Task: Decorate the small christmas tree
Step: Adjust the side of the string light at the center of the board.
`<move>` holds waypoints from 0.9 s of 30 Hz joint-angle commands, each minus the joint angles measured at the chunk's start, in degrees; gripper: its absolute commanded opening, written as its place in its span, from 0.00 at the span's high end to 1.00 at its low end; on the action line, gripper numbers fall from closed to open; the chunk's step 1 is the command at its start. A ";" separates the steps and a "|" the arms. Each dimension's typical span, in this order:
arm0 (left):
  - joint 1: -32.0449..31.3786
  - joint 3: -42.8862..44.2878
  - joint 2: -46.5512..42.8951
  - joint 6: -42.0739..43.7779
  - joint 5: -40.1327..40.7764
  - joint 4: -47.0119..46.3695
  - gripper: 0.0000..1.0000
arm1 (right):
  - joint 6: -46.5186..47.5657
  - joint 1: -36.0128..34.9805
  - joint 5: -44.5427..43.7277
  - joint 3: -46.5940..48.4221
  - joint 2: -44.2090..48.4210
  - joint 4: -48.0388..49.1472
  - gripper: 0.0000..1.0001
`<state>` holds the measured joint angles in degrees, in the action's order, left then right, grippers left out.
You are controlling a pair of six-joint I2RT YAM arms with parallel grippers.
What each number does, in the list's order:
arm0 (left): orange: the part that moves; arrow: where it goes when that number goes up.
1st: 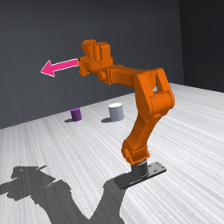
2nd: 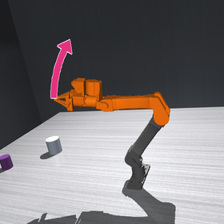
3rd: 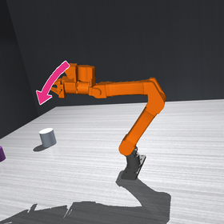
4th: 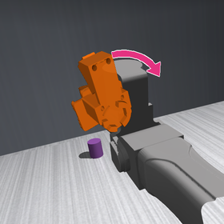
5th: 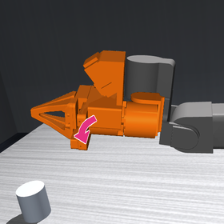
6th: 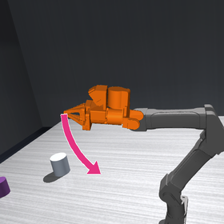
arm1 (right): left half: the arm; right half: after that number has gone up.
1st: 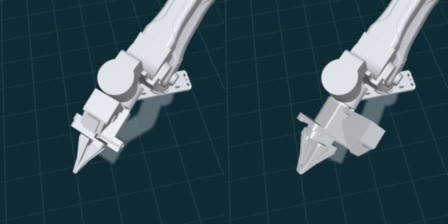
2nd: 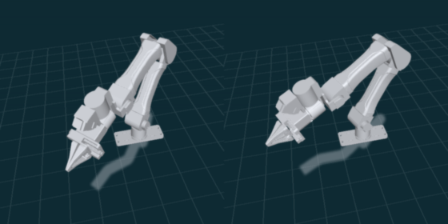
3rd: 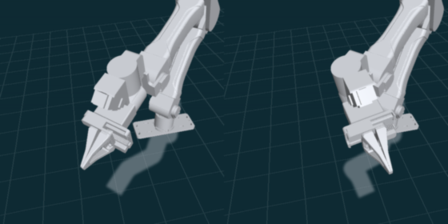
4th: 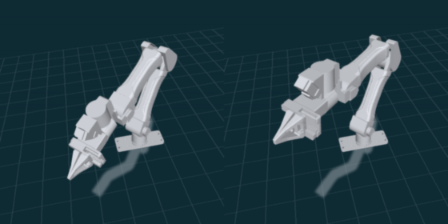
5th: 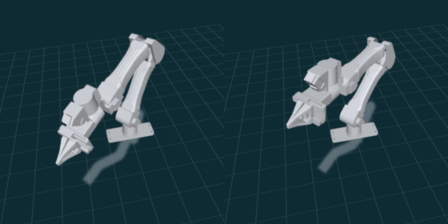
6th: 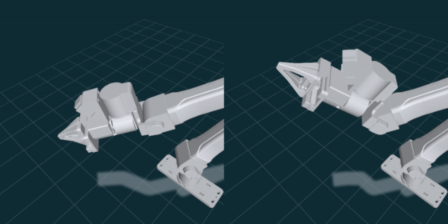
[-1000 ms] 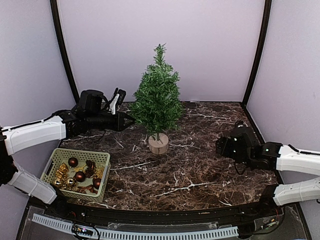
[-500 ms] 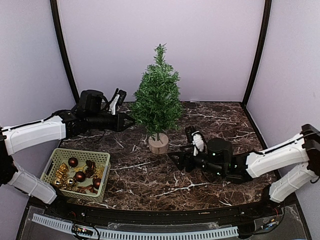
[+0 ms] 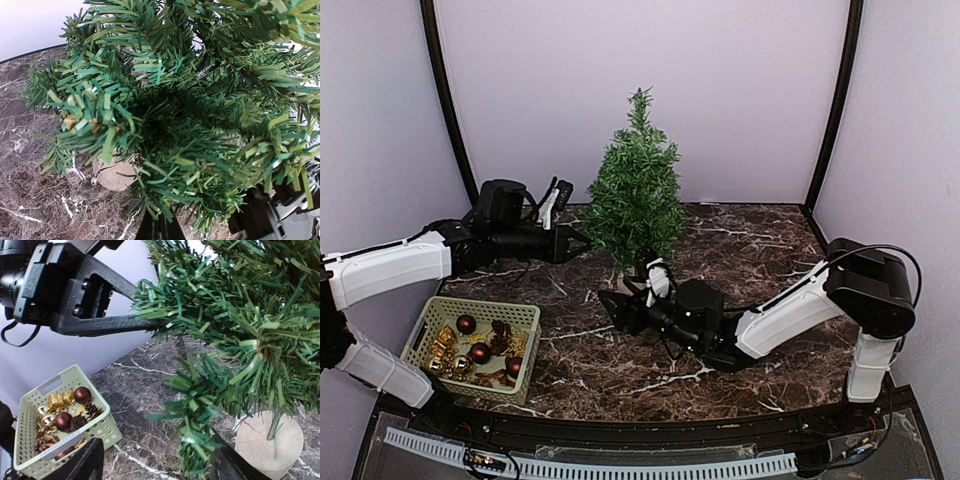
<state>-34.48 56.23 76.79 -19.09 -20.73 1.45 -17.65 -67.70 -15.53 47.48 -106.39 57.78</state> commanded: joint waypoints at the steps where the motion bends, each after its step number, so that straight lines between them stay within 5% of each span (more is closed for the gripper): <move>1: 0.38 1.02 -1.71 -0.62 -1.60 -1.10 1.00 | -0.13 -0.58 -8.23 4.17 -4.85 5.43 0.33; 8: 0.44 0.56 -2.01 -0.77 -0.57 -1.34 1.00 | -2.39 -0.59 -18.37 6.21 -7.63 3.25 0.63; 24: 0.73 1.14 -2.52 0.08 0.73 -0.45 1.00 | 0.02 -0.54 -22.67 -4.13 -2.20 4.71 0.99; 27: 0.73 1.29 -2.49 0.30 0.98 -0.28 1.00 | 1.06 -1.03 -21.68 -6.31 1.67 3.23 1.00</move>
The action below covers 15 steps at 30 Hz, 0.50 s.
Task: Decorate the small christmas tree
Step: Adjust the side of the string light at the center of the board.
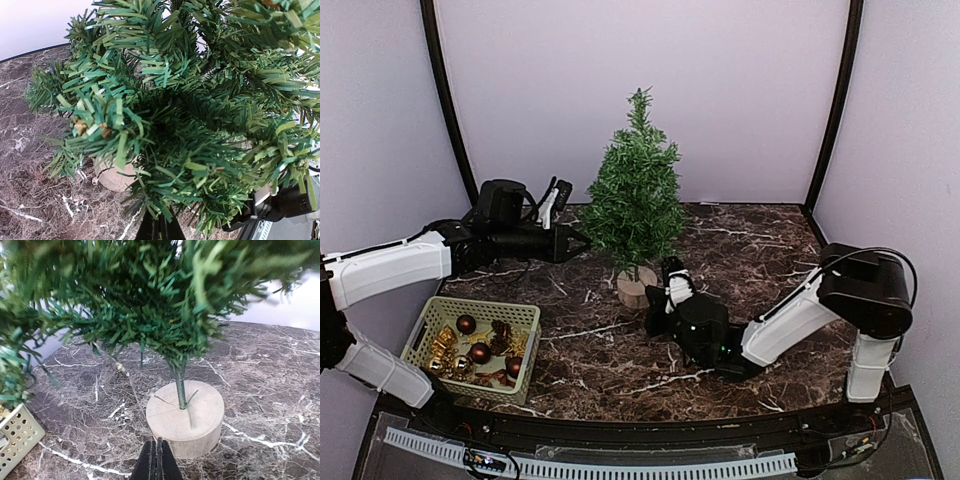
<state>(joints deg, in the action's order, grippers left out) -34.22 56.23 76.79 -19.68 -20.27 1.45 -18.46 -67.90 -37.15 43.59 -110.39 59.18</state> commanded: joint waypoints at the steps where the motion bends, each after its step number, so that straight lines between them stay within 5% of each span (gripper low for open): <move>1: 0.47 1.31 -2.45 1.05 0.55 -0.21 1.00 | 2.27 -1.03 0.63 -3.71 7.92 1.12 1.00; 15: 0.73 2.01 -1.66 2.83 -0.40 -0.16 1.00 | -0.14 -4.69 15.47 -1.97 19.79 -24.59 1.00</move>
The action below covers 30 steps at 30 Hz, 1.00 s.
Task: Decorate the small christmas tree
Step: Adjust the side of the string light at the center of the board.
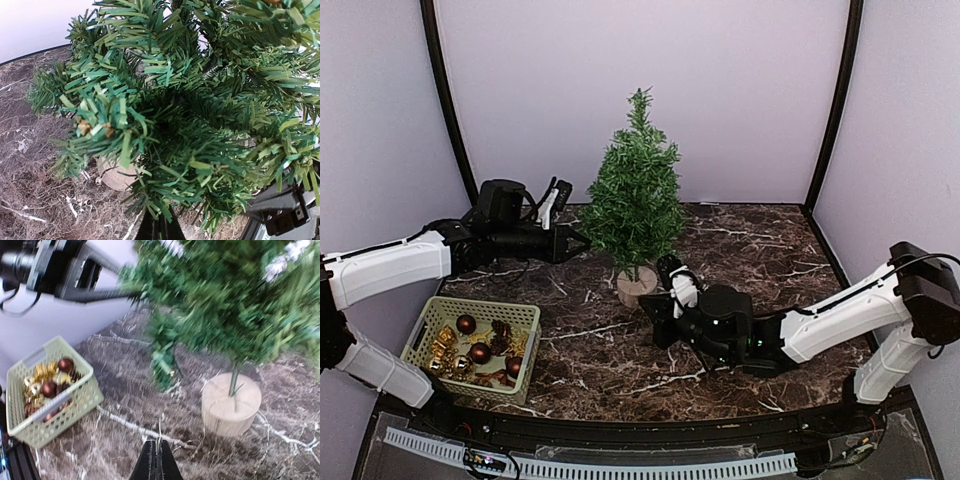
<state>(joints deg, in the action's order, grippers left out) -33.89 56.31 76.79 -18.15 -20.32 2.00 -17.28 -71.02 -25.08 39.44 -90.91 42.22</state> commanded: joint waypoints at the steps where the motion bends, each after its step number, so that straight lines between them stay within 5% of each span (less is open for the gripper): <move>1: 0.40 1.90 -1.59 1.38 -0.30 -0.65 1.00 | -1.54 -2.00 3.02 2.75 0.35 -8.47 1.00; 12: 1.60 1.45 -1.48 3.30 1.96 -0.76 1.00 | -2.69 -2.61 -9.52 12.25 3.97 -24.72 1.00; 15: 1.63 1.64 -2.02 4.03 1.86 -0.38 0.80 | -2.50 -1.84 -9.46 13.96 4.30 -26.92 1.00; 18: 1.64 0.72 -4.68 4.31 2.64 -0.12 0.45 | -2.50 -0.84 -8.45 14.71 4.39 -27.49 1.00; 20: 1.59 -0.30 -7.16 3.47 4.03 0.67 0.35 | -2.23 -0.41 -7.61 14.82 4.56 -26.98 1.00; 30: -7.57 -9.47 -12.69 -9.77 6.41 -7.31 0.25 | 0.64 -0.25 -3.90 17.05 5.04 -25.30 1.00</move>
<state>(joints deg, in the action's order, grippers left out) -36.91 49.06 62.39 -21.67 -14.55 -0.43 -17.96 -71.44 -30.65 53.95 -87.68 15.46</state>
